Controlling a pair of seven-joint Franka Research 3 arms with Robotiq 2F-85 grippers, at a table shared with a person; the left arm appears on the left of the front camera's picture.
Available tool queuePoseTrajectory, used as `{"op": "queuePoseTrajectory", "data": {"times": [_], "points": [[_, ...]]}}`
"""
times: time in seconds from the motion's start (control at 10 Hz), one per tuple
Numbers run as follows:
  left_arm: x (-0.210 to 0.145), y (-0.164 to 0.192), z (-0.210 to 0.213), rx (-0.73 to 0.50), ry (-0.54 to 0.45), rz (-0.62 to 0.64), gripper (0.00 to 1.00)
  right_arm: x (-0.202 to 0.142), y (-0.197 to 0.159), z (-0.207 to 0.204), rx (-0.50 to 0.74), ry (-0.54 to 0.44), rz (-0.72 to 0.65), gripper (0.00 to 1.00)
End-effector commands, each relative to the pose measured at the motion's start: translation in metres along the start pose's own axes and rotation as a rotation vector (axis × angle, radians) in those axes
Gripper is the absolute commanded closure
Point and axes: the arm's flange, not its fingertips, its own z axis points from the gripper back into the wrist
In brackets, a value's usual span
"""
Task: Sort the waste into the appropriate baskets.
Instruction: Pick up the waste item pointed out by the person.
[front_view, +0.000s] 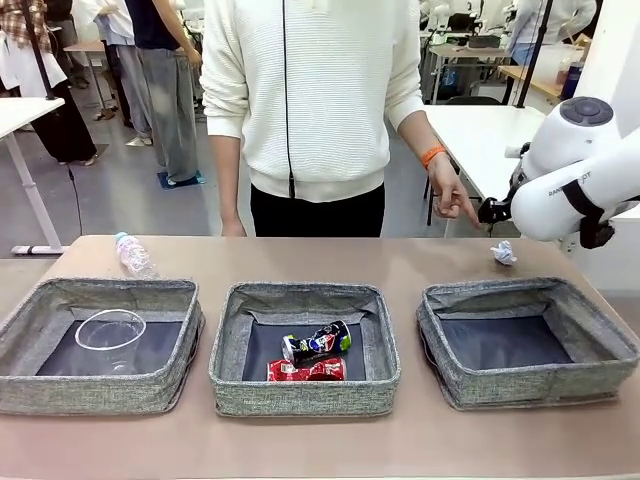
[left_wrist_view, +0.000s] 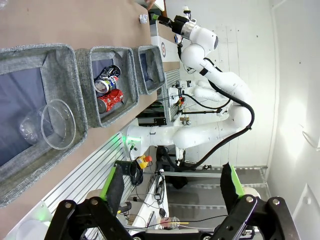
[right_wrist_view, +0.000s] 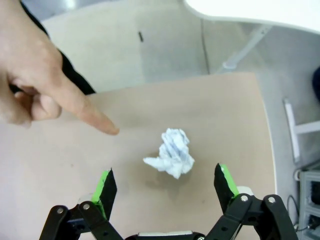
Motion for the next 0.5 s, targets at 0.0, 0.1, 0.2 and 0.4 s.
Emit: {"op": "queuePoseTrajectory", "data": {"times": [0.0, 0.1, 0.2, 0.4], "points": [[-0.003, 0.0, 0.0, 0.005, 0.007, -0.007, 0.0, 0.014, 0.004, -0.011, -0.015, -0.01, 0.037, 0.0], [-0.003, 0.0, 0.0, 0.005, 0.007, -0.007, 0.0, 0.017, 0.003, -0.015, -0.02, 0.0, 0.044, 0.0], [-0.003, 0.0, 0.0, 0.005, 0.007, -0.007, 0.0, 0.018, 0.001, -0.023, -0.03, 0.018, 0.043, 0.0], [-0.003, 0.0, 0.0, 0.005, 0.007, -0.007, 0.0, 0.017, -0.004, -0.032, -0.03, 0.03, 0.031, 0.0]]}}
